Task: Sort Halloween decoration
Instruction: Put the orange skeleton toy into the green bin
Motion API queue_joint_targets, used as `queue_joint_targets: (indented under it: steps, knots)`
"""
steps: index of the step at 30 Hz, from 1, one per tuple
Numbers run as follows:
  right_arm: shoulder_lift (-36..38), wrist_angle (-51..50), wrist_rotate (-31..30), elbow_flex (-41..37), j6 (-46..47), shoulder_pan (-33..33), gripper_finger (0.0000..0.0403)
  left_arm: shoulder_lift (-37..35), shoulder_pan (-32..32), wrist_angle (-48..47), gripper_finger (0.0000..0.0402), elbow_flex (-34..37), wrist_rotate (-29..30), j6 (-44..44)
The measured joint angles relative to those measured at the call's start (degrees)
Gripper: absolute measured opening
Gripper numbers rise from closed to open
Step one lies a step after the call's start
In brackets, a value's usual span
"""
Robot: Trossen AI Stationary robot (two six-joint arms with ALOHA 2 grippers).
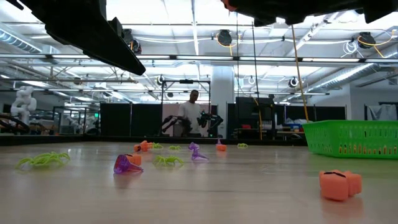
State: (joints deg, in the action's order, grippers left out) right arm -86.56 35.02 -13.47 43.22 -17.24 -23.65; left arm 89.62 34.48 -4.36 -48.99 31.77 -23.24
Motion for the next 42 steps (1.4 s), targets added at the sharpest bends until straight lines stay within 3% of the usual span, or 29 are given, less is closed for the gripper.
queue_joint_targets:
  steps: [12, 16, 21, 26, 34, 42]
  knots:
    - [0.00, 0.72, 0.00, 0.00, 19.58, 2.41, 0.0022, 0.00, -0.02, -0.02, 0.0137, 0.00, 0.00, -0.04]
    - [0.42, -1.37, 0.00, 0.00, 20.62, 3.02, 0.0022, 0.00, 0.00, -0.02, 0.0137, 0.00, 0.00, -0.04]
    - [4.85, -14.43, -0.33, 1.08, 20.33, 2.96, 0.0022, 0.00, 0.00, -0.17, 0.0137, 0.00, 0.00, -0.04]
    - [11.43, -30.15, -4.58, 2.75, 26.91, 2.96, 0.0022, 0.00, -0.02, -0.01, 0.0137, 0.00, 0.00, -0.04]
    - [21.52, -52.67, -6.13, 2.95, 35.26, 3.07, 0.0022, 0.00, -0.24, 0.39, 0.0137, 0.00, 0.26, 0.08]
    - [26.30, -71.90, -9.01, 2.91, 46.12, 4.15, 0.0022, 0.00, -1.72, 0.38, 0.0137, 0.00, 0.26, 0.11]
